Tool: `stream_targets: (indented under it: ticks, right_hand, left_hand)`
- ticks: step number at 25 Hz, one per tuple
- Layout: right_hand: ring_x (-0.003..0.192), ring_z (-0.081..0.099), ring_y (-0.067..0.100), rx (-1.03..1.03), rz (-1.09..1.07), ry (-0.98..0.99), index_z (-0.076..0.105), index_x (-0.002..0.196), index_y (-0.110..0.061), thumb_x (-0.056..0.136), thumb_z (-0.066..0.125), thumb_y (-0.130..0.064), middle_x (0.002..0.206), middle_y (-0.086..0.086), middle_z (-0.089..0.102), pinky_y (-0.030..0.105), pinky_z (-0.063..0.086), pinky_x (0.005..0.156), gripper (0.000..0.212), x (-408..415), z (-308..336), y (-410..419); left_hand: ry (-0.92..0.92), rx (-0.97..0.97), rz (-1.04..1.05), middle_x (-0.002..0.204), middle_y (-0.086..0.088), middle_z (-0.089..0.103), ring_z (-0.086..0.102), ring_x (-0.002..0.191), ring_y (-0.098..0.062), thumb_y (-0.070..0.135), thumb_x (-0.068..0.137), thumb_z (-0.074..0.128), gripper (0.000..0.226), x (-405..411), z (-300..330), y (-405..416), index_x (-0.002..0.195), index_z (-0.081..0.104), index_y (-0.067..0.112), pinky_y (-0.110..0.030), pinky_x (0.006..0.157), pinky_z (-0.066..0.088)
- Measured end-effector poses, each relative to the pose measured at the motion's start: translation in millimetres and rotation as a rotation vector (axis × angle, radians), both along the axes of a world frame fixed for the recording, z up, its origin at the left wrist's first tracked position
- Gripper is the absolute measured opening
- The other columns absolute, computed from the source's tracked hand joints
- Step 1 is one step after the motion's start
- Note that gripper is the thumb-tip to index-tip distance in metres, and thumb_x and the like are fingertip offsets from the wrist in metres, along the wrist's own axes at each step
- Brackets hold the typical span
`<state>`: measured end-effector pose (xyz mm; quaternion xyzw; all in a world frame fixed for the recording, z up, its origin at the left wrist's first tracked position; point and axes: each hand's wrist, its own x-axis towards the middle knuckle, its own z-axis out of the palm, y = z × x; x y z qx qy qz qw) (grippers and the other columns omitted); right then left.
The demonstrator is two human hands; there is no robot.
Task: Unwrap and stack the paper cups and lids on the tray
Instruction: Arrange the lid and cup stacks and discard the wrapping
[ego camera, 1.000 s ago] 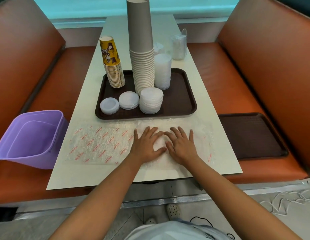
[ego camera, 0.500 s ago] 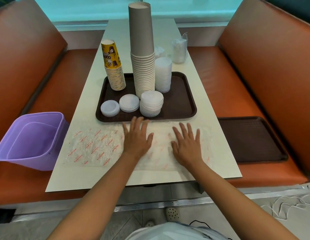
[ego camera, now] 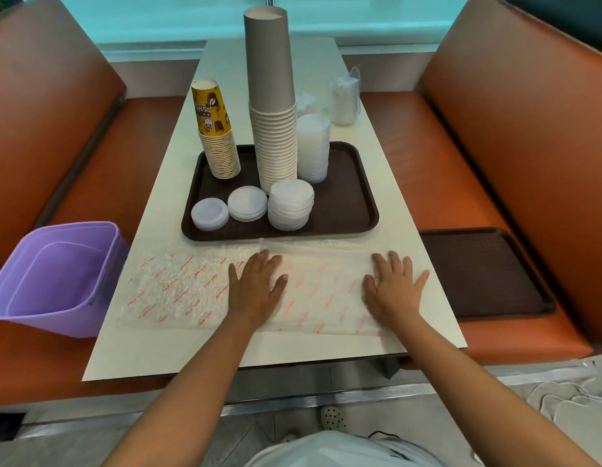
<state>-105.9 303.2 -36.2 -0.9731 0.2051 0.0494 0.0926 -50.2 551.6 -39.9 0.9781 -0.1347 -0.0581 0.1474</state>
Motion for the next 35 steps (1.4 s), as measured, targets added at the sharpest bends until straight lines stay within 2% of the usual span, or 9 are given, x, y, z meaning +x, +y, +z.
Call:
stream_targets:
  ticks: [3, 5, 8, 13, 19, 24, 28, 31, 35]
  right_hand:
    - [0.141, 0.020, 0.029, -0.017, 0.017, -0.129, 0.038, 0.140, -0.020, 0.091, 0.048, -0.031, 0.151, 0.008, 0.027, 0.055, 0.011, 0.113, 0.051, 11, 14, 1]
    - [0.128, 0.041, 0.032, 0.079, 0.079, -0.340, 0.054, 0.127, -0.013, 0.084, 0.058, -0.021, 0.137, 0.011, 0.046, 0.050, 0.028, 0.107, 0.044, 25, 25, 4]
    - [0.112, 0.051, 0.027, 0.306, 0.105, -0.489, 0.059, 0.119, -0.010, 0.083, 0.061, -0.013, 0.123, 0.008, 0.056, 0.039, 0.041, 0.095, 0.036, 46, 42, 5]
    - [0.094, 0.052, 0.015, 0.653, 0.016, -0.502, 0.058, 0.117, -0.009, 0.087, 0.057, -0.010, 0.114, 0.005, 0.059, 0.024, 0.040, 0.081, 0.030, 87, 69, -22]
    - [0.091, 0.055, 0.016, 0.791, -0.066, -0.448, 0.055, 0.119, -0.013, 0.089, 0.057, -0.013, 0.113, 0.004, 0.058, 0.022, 0.039, 0.073, 0.030, 162, 95, -85]
    - [0.085, 0.051, 0.011, 0.776, -0.059, -0.372, 0.053, 0.122, -0.011, 0.091, 0.056, -0.013, 0.111, 0.004, 0.057, 0.011, 0.035, 0.054, 0.031, 244, 100, -132]
    - [0.089, 0.052, 0.015, 0.752, 0.005, -0.286, 0.053, 0.123, -0.011, 0.090, 0.057, -0.016, 0.114, 0.007, 0.058, 0.011, 0.036, 0.056, 0.033, 317, 97, -158]
    - [0.092, 0.052, 0.016, 0.739, 0.023, -0.239, 0.051, 0.126, -0.013, 0.090, 0.058, -0.018, 0.117, 0.007, 0.057, 0.017, 0.037, 0.058, 0.038, 373, 91, -173]
    - [0.102, 0.050, 0.018, 0.704, 0.071, -0.216, 0.045, 0.132, -0.012, 0.085, 0.066, -0.023, 0.128, 0.009, 0.051, 0.026, 0.040, 0.079, 0.052, 433, 74, -185]
  left_hand:
    - [-0.261, -0.175, 0.024, 0.122, -0.007, 0.059, 0.056, 0.113, -0.029, 0.038, 0.085, 0.038, 0.045, 5, 20, -13, 0.113, 0.064, 0.014, -0.052, 0.099, 0.036]
    - [-0.389, -0.335, -0.011, 0.099, -0.006, 0.067, 0.065, 0.086, -0.028, 0.028, 0.081, 0.045, 0.034, 15, 41, -29, 0.098, 0.069, 0.011, -0.040, 0.078, 0.049]
    - [-0.283, -0.548, -0.034, 0.093, -0.003, 0.068, 0.064, 0.077, -0.019, 0.014, 0.084, 0.058, 0.016, 27, 79, -61, 0.094, 0.070, 0.010, -0.028, 0.068, 0.051]
    - [-0.172, -0.676, -0.050, 0.092, 0.003, 0.065, 0.055, 0.074, -0.007, 0.013, 0.088, 0.059, 0.014, 65, 128, -118, 0.097, 0.069, 0.015, -0.023, 0.073, 0.048]
    - [-0.155, -0.641, -0.086, 0.113, -0.002, 0.061, 0.057, 0.090, -0.012, 0.016, 0.091, 0.056, 0.021, 139, 181, -188, 0.110, 0.065, 0.015, -0.020, 0.081, 0.043]
    - [-0.131, -0.581, -0.023, 0.133, -0.005, 0.047, 0.052, 0.111, -0.020, 0.024, 0.094, 0.053, 0.029, 224, 193, -240, 0.122, 0.057, 0.018, -0.022, 0.089, 0.038]
    - [-0.042, -0.592, 0.170, 0.138, -0.010, 0.039, 0.047, 0.121, -0.027, 0.032, 0.095, 0.049, 0.037, 303, 194, -275, 0.130, 0.047, 0.019, -0.032, 0.099, 0.039]
    - [0.053, -0.632, 0.374, 0.142, -0.011, 0.034, 0.042, 0.124, -0.030, 0.025, 0.093, 0.048, 0.044, 368, 190, -289, 0.135, 0.041, 0.018, -0.038, 0.102, 0.039]
    - [0.117, -0.296, 0.502, 0.148, -0.010, 0.018, 0.024, 0.134, -0.034, 0.017, 0.087, 0.051, 0.064, 436, 163, -284, 0.144, 0.025, 0.024, -0.042, 0.106, 0.030]
